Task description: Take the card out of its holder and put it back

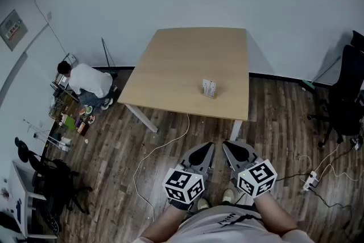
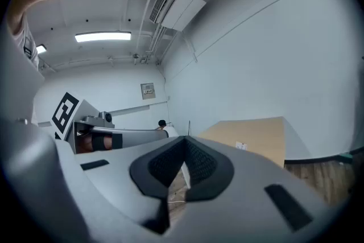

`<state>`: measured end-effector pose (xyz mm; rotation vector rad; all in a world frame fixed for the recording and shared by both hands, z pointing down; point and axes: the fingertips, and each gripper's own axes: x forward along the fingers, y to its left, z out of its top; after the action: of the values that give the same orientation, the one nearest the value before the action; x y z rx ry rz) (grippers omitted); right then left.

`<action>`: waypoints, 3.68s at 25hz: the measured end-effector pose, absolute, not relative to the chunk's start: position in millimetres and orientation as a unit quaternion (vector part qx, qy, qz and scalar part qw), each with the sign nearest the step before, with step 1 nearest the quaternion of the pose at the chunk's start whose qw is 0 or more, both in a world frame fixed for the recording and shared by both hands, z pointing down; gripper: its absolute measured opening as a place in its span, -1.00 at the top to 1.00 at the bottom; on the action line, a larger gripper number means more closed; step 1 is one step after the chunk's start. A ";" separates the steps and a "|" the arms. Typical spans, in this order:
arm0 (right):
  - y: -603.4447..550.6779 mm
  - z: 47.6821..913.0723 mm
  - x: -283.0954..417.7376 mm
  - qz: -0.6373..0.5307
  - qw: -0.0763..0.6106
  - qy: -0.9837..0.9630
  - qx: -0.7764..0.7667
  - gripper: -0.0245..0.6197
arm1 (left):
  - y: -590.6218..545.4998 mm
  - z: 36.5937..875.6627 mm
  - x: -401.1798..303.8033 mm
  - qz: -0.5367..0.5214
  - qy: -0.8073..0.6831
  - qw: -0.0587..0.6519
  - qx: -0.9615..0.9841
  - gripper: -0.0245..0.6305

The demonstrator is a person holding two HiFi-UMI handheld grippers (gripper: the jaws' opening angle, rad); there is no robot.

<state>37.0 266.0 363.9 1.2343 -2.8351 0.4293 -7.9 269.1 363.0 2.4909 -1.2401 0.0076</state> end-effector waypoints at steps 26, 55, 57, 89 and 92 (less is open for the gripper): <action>202.5 375.3 74.4 0.128 -0.015 -0.927 0.351 0.88 | 208.1 378.9 9.8 0.014 -0.480 0.171 0.860 0.89; -75.9 547.1 45.7 0.190 0.105 -0.900 0.379 0.87 | -55.0 494.3 -33.8 0.040 -0.412 0.228 0.881 0.89; -94.6 571.7 46.5 0.197 0.120 -0.901 0.367 0.87 | -71.6 506.4 -32.6 0.045 -0.421 0.230 0.876 0.89; -166.0 639.6 15.9 0.165 0.163 -0.936 0.266 0.84 | -110.3 562.5 -51.6 0.071 -0.520 0.277 0.805 0.89; -168.2 617.0 19.2 0.163 0.149 -0.935 0.278 0.84 | -110.2 553.7 -50.5 0.067 -0.515 0.269 0.811 0.89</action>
<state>19.2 -168.2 617.0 0.7998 -2.6879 0.4689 -50.5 -110.2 553.7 2.1867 -1.3880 0.1795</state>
